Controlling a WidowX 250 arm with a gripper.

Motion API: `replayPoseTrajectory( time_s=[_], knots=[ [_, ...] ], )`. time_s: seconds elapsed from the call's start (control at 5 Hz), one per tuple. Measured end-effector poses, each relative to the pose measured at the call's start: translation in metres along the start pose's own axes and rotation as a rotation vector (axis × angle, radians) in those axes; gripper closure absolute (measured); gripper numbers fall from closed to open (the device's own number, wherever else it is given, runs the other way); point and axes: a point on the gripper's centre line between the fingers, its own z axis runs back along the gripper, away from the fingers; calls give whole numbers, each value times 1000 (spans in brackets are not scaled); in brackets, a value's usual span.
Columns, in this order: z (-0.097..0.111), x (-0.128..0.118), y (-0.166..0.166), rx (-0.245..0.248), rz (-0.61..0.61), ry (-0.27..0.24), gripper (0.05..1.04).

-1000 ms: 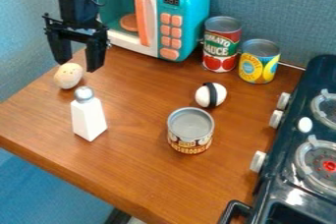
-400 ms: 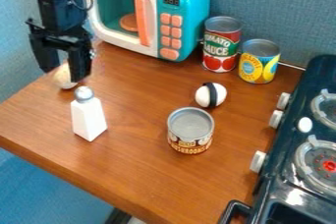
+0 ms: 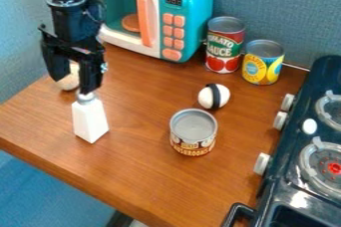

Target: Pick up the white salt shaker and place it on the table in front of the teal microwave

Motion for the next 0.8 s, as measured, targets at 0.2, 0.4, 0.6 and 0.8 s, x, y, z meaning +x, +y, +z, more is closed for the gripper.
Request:
replayPoseTrajectory(
  time_s=[0.2,0.4,0.6,0.8],
  knots=[
    [-7,4,-5,26,-13,12,83],
    [-23,6,-7,15,-23,53,83],
    [-38,10,-4,15,-16,109,83],
    [-47,13,-4,8,0,139,133]
  ],
)
